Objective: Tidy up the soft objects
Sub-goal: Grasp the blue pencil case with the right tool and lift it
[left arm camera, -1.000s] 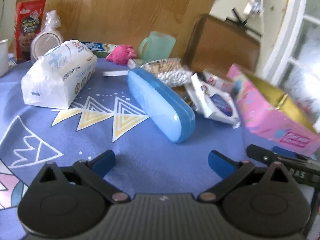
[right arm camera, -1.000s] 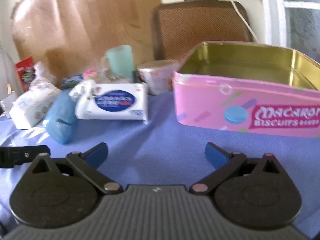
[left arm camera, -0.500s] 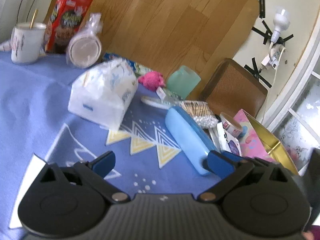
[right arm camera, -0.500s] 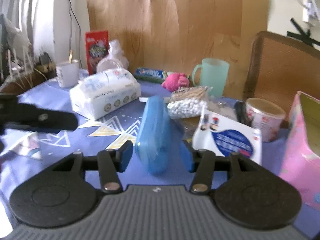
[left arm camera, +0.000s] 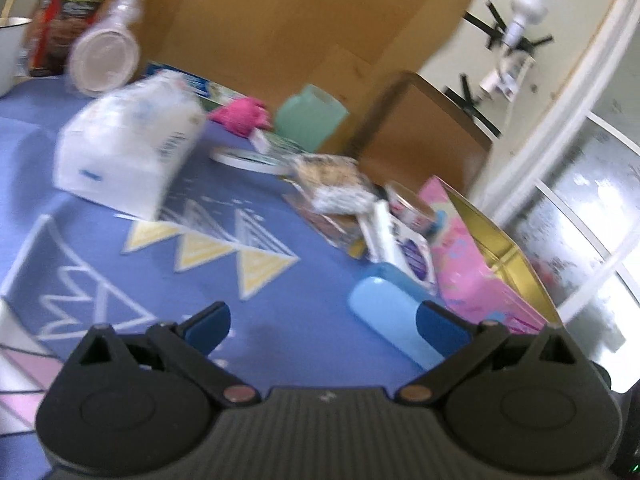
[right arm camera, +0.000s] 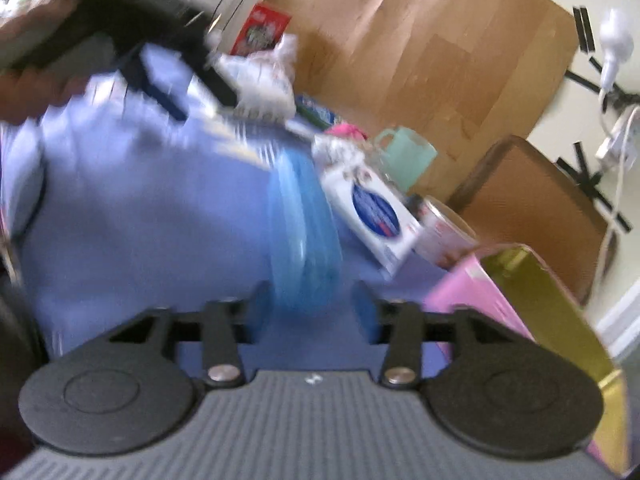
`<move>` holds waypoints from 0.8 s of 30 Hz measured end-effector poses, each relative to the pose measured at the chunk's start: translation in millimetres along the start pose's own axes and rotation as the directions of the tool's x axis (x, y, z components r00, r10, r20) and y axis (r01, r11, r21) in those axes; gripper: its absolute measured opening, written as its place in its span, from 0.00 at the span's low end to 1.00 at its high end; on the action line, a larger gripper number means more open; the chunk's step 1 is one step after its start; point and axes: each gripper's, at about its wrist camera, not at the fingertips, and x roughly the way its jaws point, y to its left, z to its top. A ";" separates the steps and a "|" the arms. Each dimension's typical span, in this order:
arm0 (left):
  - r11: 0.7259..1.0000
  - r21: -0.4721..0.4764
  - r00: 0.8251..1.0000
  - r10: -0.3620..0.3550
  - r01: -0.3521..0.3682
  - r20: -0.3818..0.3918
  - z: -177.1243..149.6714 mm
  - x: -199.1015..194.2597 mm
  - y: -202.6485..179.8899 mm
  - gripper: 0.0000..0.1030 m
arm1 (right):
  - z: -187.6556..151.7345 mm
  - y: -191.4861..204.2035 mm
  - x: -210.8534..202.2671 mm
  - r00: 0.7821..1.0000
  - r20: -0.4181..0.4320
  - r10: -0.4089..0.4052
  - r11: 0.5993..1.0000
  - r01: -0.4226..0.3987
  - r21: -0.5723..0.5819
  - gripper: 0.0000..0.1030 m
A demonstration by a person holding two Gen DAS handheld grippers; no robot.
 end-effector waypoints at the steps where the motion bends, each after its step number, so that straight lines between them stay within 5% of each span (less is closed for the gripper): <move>1: 1.000 0.004 1.000 -0.014 0.014 -0.010 4.4 9.6 -8.9 1.00 | -5.4 -1.4 -5.1 1.000 -0.002 -0.005 1.000 0.005 0.019 0.82; 8: 0.998 0.031 0.997 -0.061 0.063 -0.051 2.8 8.6 -17.4 1.00 | -18.0 -15.7 -0.4 0.993 0.038 0.115 0.944 -0.121 0.306 0.85; 15: 0.997 0.029 0.995 -0.070 0.073 -0.077 -7.9 -2.3 14.2 1.00 | -3.4 -20.0 30.7 0.990 0.070 0.119 0.875 -0.138 0.464 0.84; 17: 0.997 0.025 0.989 -0.067 0.071 -0.132 -9.6 17.9 14.7 0.97 | -3.6 -18.5 41.6 0.990 0.065 0.126 0.869 -0.142 0.474 0.75; 18: 0.997 0.008 0.983 -0.080 0.083 -0.163 -13.1 25.9 14.9 0.86 | -3.1 -16.2 48.1 0.989 0.050 0.138 0.867 -0.145 0.476 0.46; 19: 0.991 -0.030 0.974 -0.136 0.133 -0.179 -17.2 29.9 17.2 0.79 | -2.9 -12.6 53.6 0.990 0.036 0.138 0.868 -0.139 0.477 0.39; 21: 0.979 -0.058 0.959 -0.202 0.195 -0.196 -21.6 28.2 11.9 0.67 | -3.3 -7.9 49.5 0.993 0.060 0.106 0.882 -0.122 0.454 0.36; 24: 0.973 0.054 0.961 -0.212 0.224 -0.176 -18.5 16.0 -20.2 0.64 | -3.3 -4.6 33.6 0.995 0.099 0.011 0.917 -0.050 0.397 0.36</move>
